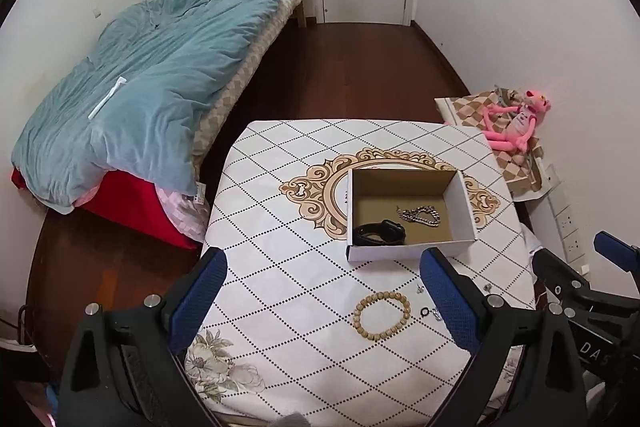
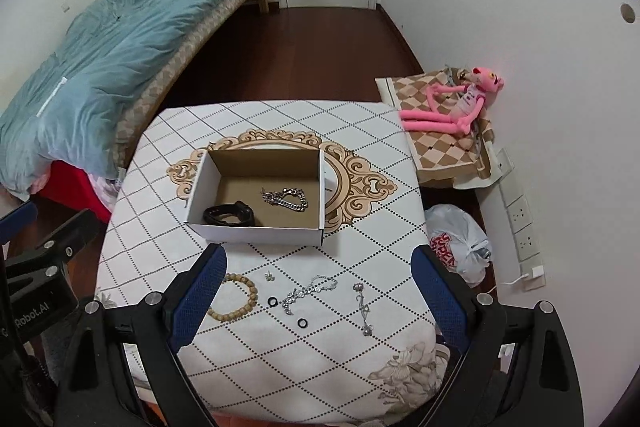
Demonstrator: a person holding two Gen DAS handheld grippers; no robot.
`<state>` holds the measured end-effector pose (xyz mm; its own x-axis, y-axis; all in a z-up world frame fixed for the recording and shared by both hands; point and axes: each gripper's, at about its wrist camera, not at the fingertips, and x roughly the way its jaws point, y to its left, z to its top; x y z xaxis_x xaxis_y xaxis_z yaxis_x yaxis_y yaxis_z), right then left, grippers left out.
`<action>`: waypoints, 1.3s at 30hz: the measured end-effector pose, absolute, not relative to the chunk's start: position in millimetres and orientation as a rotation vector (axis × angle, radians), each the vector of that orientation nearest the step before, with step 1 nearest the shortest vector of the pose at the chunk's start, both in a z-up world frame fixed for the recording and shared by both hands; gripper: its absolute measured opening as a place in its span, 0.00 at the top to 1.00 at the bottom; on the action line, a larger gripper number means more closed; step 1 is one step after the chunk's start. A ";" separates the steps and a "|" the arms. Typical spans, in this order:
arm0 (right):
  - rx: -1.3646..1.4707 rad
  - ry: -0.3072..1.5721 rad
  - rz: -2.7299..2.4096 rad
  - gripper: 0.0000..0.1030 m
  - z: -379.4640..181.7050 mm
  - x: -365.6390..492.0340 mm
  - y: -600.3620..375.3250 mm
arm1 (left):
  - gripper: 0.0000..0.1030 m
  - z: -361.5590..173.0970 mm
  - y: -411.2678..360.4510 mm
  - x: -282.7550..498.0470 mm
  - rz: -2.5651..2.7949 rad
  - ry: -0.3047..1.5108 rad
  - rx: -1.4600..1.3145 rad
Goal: Organize jewelry
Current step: 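Lift both open grippers up out of the box, then grasp the wooden bead bracelet with the left gripper while the right gripper grasps a silver pendant chain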
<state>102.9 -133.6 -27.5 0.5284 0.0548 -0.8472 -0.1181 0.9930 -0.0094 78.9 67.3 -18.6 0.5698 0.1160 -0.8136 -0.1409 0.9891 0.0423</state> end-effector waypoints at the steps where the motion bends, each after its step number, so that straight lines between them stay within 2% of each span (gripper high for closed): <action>1: -0.068 1.001 0.103 0.08 -24.0 99.8 -133.7 | 0.04 -15.7 67.2 75.4 0.150 0.947 -0.027; 7: -0.036 0.986 0.120 0.08 -14.0 83.6 -135.1 | 0.04 -12.4 66.4 63.2 0.159 0.938 -0.039; 13: 0.009 1.018 0.117 0.08 -34.6 72.4 -147.2 | 0.04 -30.5 62.5 55.3 0.178 0.946 -0.051; 30: 0.202 1.274 -0.012 0.08 -176.6 71.2 -217.1 | 0.04 -178.9 70.2 72.3 0.250 1.262 -0.031; 39: 0.223 1.308 -0.051 0.08 -204.6 80.6 -228.2 | 0.05 -231.3 65.5 98.5 0.162 1.376 -0.127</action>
